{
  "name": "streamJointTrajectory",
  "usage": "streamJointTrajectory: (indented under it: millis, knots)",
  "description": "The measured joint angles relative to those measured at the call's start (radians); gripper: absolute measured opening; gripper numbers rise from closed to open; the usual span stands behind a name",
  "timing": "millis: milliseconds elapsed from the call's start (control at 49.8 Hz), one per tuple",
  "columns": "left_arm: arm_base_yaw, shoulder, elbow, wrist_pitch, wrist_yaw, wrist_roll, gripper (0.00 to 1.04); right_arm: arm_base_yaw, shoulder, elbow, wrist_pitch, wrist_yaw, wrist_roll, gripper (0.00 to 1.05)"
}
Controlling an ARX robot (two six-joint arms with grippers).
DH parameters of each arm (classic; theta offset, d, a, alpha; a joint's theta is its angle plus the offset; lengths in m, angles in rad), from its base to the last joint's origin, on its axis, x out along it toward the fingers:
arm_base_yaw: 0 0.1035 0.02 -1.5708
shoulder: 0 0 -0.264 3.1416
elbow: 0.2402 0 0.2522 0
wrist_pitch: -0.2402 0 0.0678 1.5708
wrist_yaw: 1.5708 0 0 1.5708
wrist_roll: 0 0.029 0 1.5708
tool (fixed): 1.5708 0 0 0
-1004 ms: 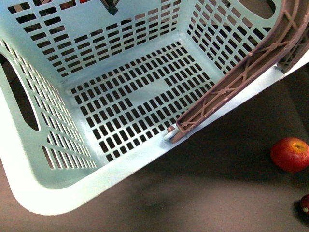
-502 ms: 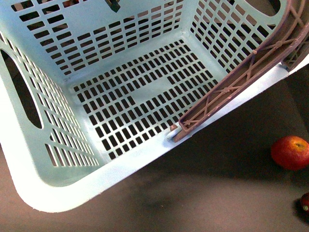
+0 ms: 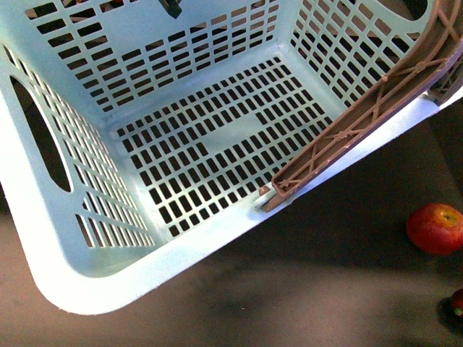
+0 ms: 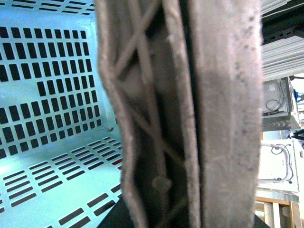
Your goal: Pick apple with right arm and hold basket with left
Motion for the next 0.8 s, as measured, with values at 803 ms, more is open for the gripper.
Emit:
streamJointTrajectory:
  millis: [803]
  knots:
    - [0.0, 0.0, 0.0, 0.0, 0.002, 0.0, 0.16, 0.138, 0.61, 0.486, -0.085, 0.192, -0.108, 0.96]
